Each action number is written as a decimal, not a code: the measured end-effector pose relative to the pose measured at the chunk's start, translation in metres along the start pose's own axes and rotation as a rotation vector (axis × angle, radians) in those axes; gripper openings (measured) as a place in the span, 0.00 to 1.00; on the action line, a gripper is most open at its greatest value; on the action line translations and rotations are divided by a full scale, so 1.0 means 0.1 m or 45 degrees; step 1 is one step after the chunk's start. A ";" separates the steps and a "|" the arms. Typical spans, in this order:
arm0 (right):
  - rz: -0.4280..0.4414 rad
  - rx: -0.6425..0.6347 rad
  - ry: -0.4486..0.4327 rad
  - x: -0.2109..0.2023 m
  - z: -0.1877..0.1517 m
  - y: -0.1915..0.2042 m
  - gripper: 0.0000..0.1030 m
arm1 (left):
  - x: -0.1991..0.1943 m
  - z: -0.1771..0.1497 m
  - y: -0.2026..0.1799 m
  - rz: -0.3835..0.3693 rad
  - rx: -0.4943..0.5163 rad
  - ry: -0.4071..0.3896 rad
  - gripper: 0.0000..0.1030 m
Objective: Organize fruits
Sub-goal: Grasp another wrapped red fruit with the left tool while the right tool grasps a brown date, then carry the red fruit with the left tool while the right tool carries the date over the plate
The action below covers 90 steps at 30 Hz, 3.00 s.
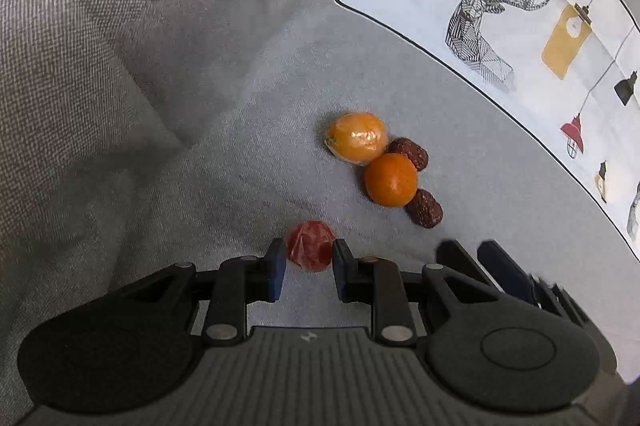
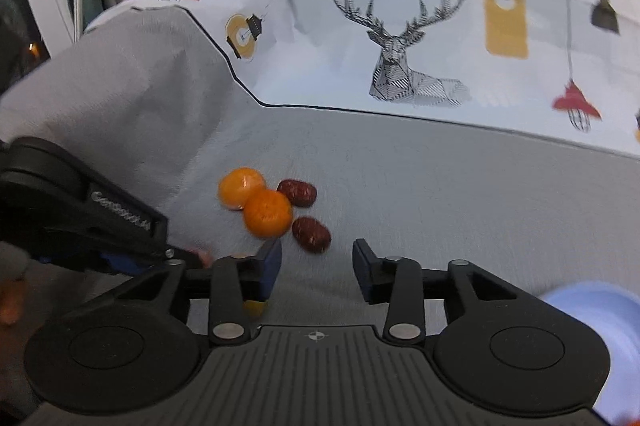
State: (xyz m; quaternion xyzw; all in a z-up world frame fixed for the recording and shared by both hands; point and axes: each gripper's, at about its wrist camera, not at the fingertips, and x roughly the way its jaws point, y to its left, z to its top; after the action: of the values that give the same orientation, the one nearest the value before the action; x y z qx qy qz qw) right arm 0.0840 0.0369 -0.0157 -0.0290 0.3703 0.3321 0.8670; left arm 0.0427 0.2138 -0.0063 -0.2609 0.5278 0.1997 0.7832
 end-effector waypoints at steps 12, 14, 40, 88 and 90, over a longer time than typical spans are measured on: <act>0.018 -0.092 0.084 0.55 0.08 0.01 0.42 | 0.07 0.03 -0.02 0.013 -0.032 0.013 0.34; 0.017 -0.115 0.082 0.57 0.08 0.04 0.43 | 0.08 0.04 -0.03 0.020 -0.022 0.011 0.34; -0.043 -0.038 -0.011 -0.66 0.09 -0.13 0.26 | 0.04 -0.02 -0.08 0.004 0.040 0.011 0.31; -0.325 0.234 -0.090 -1.80 -0.58 -1.41 0.26 | -0.61 -1.45 -1.67 -0.468 0.831 -0.347 0.30; -0.329 0.230 -0.085 -1.78 -0.58 -1.40 0.26 | -0.60 -1.52 -1.74 -0.473 0.879 -0.387 0.30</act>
State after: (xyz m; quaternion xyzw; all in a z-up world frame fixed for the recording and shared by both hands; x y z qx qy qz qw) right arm 0.0416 -0.1879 0.0327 0.0127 0.3629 0.1840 0.9134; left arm 0.0132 -0.0189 0.0375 -0.0416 0.3864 -0.0973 0.9163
